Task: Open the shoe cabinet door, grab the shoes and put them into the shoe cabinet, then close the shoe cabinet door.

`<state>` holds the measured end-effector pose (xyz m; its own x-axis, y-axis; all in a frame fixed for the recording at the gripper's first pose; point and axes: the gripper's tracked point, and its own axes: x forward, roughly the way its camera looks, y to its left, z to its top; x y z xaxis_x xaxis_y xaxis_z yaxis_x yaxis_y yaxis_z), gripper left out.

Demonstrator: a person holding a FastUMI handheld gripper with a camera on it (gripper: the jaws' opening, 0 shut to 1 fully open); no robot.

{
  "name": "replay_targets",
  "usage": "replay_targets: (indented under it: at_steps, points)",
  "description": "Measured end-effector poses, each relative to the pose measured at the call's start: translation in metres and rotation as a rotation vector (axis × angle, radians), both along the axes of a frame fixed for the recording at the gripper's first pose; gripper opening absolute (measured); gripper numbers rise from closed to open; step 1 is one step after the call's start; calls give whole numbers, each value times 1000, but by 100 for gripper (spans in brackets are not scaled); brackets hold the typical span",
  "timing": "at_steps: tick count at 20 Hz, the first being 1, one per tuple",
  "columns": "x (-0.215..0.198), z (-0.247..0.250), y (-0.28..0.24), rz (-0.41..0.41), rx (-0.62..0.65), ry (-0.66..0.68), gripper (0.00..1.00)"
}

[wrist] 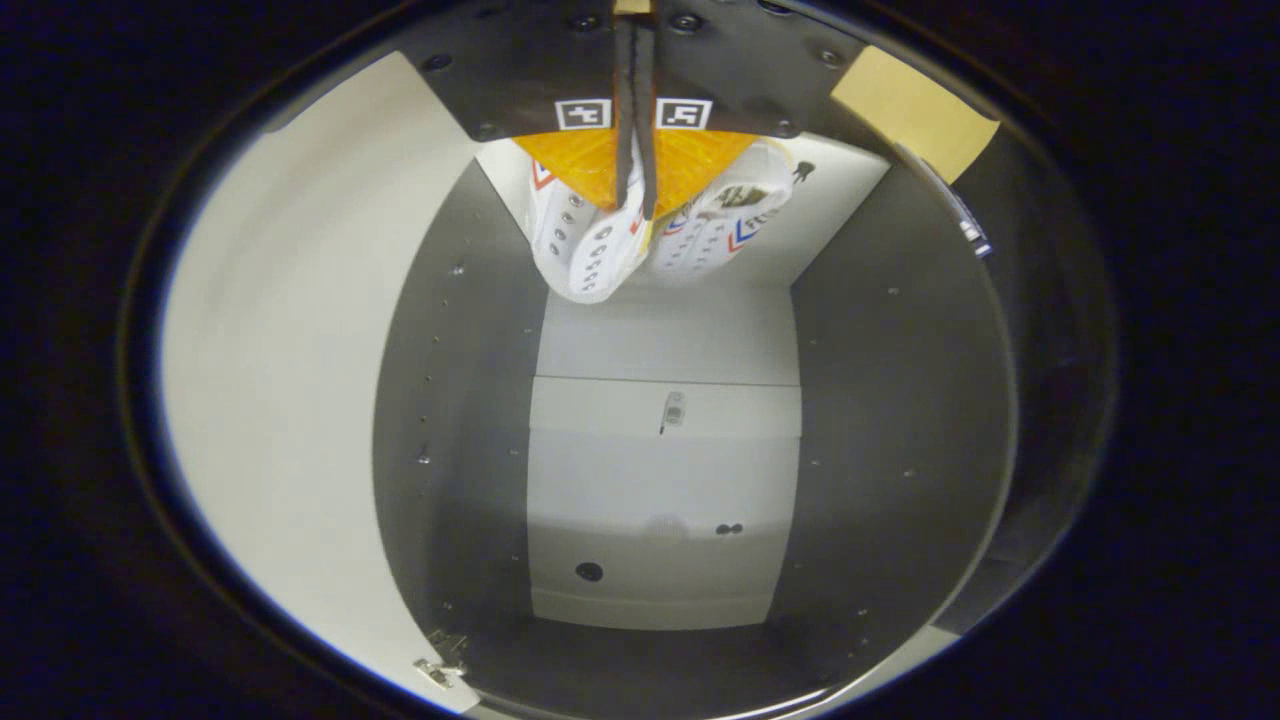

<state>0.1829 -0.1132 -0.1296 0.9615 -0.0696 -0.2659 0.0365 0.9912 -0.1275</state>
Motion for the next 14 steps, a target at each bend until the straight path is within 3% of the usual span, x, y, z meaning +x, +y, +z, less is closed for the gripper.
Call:
replay_targets:
  at_steps: [7, 14]
  points:
    - [89, -48, -22, -20, -42, 81, 2]
    - [105, -77, -12, 3, -38, 149, 3]
